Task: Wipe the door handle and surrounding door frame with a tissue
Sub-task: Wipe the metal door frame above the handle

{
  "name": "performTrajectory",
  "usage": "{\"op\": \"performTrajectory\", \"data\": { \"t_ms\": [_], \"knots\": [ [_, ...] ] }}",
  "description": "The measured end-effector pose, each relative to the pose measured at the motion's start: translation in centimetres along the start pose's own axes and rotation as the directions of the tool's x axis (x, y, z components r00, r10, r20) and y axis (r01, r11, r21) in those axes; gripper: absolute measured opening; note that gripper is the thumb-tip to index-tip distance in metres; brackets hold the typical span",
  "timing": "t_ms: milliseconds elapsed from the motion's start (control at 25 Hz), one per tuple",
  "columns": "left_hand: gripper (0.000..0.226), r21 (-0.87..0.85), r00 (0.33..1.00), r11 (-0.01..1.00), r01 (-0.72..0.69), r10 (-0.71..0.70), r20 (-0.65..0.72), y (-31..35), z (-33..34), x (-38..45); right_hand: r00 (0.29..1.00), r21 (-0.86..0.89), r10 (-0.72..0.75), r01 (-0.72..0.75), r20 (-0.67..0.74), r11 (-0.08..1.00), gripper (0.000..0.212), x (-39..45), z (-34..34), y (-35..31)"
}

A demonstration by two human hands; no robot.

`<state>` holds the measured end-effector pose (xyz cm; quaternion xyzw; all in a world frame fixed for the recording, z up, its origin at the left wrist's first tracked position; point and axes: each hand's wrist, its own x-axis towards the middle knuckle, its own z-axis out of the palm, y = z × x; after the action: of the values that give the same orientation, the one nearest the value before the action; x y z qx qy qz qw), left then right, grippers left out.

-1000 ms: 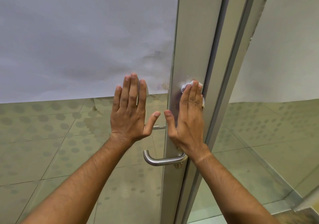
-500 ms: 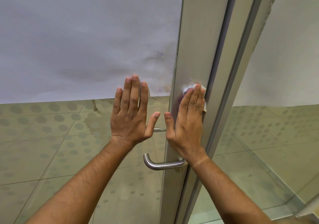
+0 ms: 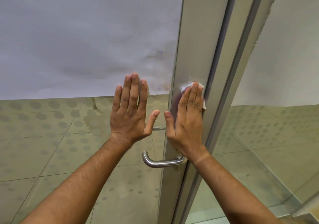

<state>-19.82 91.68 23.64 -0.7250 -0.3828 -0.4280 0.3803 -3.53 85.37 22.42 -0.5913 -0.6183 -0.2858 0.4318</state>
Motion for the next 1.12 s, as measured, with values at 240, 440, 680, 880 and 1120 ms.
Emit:
{"op": "performTrajectory", "data": {
  "t_ms": [240, 440, 680, 880, 1120],
  "knots": [
    [0.091, -0.009, 1.000, 1.000, 0.000, 0.000, 0.000, -0.1, 0.1, -0.1, 0.983, -0.082, -0.143, 0.153, 0.115, 0.985, 0.076, -2.0, -0.6, 2.0],
    [0.092, -0.017, 1.000, 1.000, 0.000, 0.000, -0.004, -0.1, 0.3, -0.1, 0.997, -0.052, -0.052, 0.056, 0.063, 0.997, 0.079, -1.7, -0.2, 1.0],
    [0.091, -0.017, 1.000, 1.000, -0.006, 0.006, -0.007, -0.1, 0.2, -0.1, 0.998, -0.026, -0.047, 0.049, 0.050, 0.998, 0.075, -1.2, -0.6, 1.1],
    [0.089, -0.015, 1.000, 1.000, -0.003, 0.003, -0.017, 0.0, 0.2, -0.1, 0.940, -0.075, -0.257, 0.280, 0.225, 0.957, 0.075, -3.4, -0.5, 3.3],
    [0.089, -0.015, 1.000, 1.000, -0.001, 0.001, -0.001, 0.0, 0.1, -0.1, 0.927, -0.087, -0.276, 0.306, 0.255, 0.948, 0.077, -4.1, -0.8, 3.9]
  ]
}}
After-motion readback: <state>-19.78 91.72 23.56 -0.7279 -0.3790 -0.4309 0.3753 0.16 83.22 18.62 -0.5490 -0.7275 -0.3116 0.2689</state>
